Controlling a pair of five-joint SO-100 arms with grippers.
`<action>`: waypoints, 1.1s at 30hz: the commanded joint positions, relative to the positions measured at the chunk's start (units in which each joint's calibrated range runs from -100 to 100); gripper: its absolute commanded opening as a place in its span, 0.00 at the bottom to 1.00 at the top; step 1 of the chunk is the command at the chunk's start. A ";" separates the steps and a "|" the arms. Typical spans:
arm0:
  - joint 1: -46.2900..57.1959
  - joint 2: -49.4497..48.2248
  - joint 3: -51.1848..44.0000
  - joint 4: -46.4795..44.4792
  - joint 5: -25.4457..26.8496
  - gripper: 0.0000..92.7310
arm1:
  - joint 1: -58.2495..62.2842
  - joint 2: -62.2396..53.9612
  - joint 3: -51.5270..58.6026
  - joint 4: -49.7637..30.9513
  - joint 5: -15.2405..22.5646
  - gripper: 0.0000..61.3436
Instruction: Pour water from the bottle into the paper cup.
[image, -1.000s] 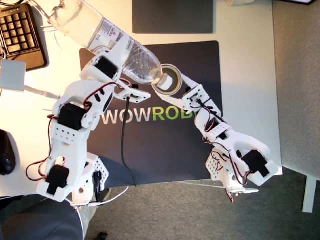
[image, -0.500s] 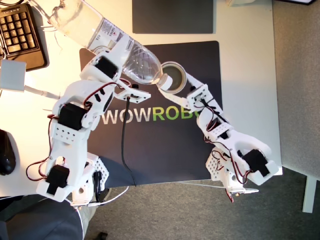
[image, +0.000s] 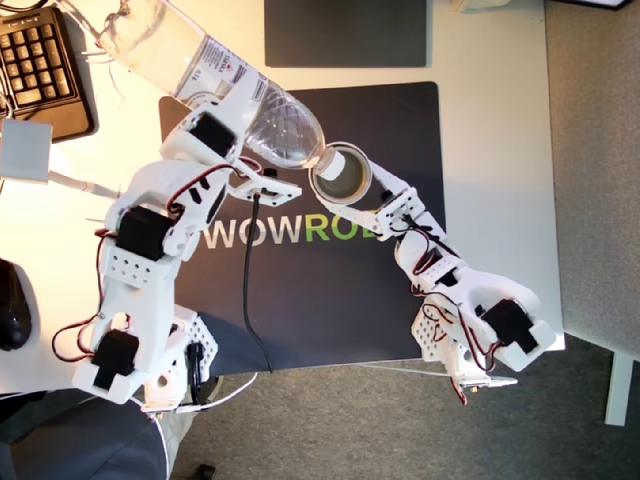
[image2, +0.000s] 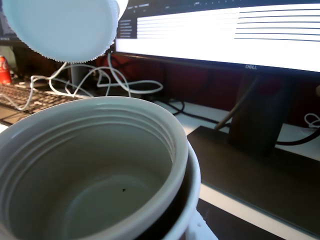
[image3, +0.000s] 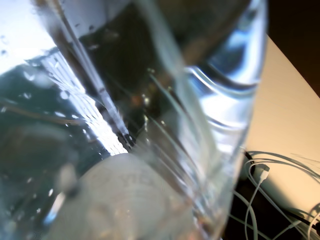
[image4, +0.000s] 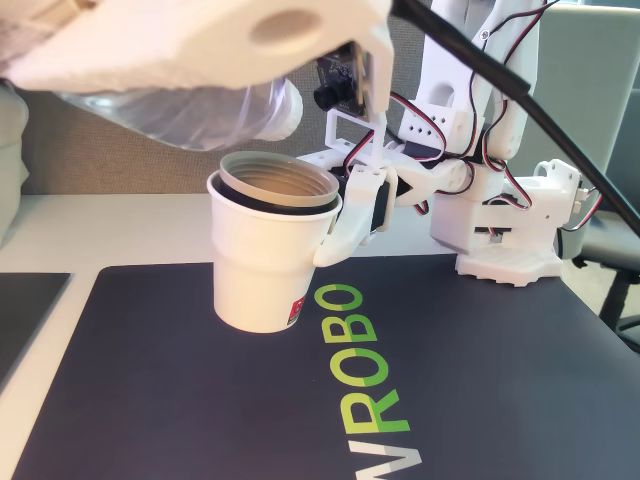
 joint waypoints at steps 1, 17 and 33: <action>-0.54 -3.10 -3.40 -1.09 0.68 0.00 | -0.99 -0.90 -1.03 -1.20 -0.54 0.00; 0.25 -4.58 1.32 -2.64 0.68 0.00 | -0.27 -0.99 -1.03 -0.95 -0.68 0.00; 0.51 -5.88 3.05 -2.80 0.93 0.00 | -0.03 -1.16 -0.49 -0.05 -1.37 0.00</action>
